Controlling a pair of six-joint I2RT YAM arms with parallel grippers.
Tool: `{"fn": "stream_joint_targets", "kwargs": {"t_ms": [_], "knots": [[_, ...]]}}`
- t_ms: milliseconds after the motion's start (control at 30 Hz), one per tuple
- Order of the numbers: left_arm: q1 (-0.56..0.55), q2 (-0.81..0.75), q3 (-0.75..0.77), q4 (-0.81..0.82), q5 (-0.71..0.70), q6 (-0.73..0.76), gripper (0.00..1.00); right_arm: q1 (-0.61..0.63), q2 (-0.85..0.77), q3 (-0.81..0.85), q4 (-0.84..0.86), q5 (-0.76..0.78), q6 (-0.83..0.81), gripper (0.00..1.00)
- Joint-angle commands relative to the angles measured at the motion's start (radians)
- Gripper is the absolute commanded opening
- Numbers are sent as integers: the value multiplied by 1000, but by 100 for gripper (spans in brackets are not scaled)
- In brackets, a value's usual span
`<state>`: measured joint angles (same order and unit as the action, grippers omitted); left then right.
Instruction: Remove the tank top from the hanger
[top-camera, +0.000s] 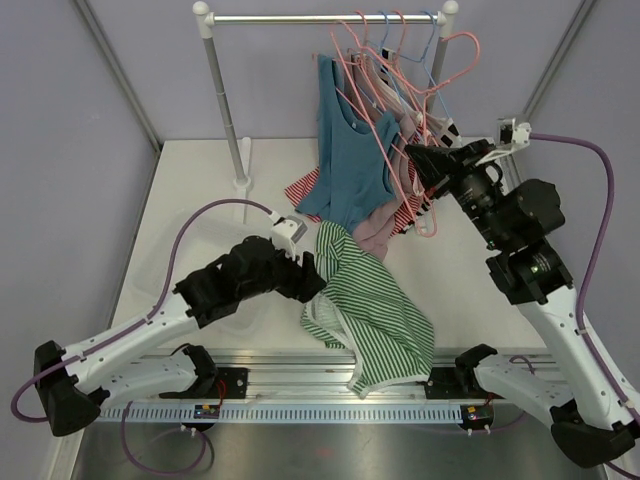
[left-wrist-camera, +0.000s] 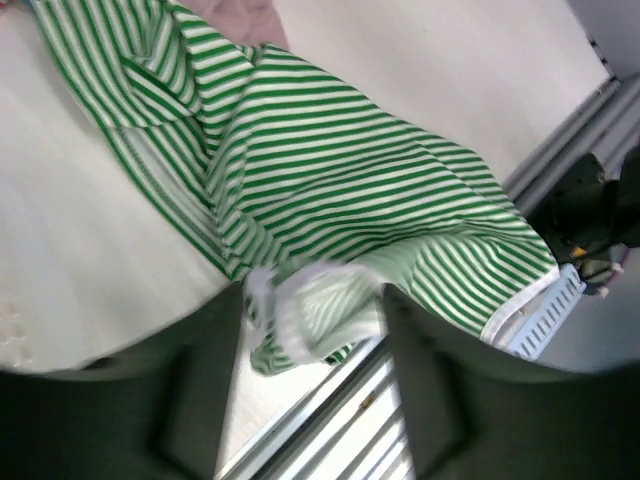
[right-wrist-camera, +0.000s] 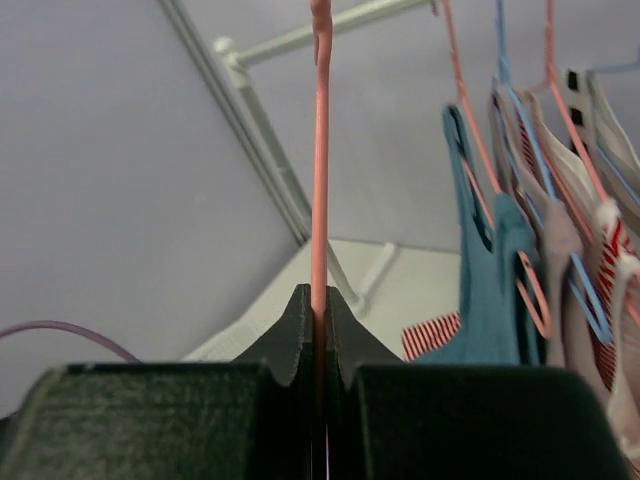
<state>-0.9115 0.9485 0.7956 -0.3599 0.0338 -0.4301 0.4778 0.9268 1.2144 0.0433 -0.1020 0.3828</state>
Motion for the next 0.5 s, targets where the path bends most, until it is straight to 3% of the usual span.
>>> {"fn": "stream_joint_targets", "kwargs": {"t_ms": [0,33,67,333,467], "knots": [[-1,-30,129,-69,-97,17,74,4,90,85,-371,142,-65,0],[-1,-42,145,-103,-103,21,80,5,122,103,-410,145,-68,0],[-1,-51,163,-120,-119,27,99,7,136,137,-425,148,-74,0],[-1,-135,321,-408,-317,57,99,77,389,474,-557,245,-192,0],[-1,-197,315,-507,-461,99,99,94,536,661,-573,269,-239,0]]}}
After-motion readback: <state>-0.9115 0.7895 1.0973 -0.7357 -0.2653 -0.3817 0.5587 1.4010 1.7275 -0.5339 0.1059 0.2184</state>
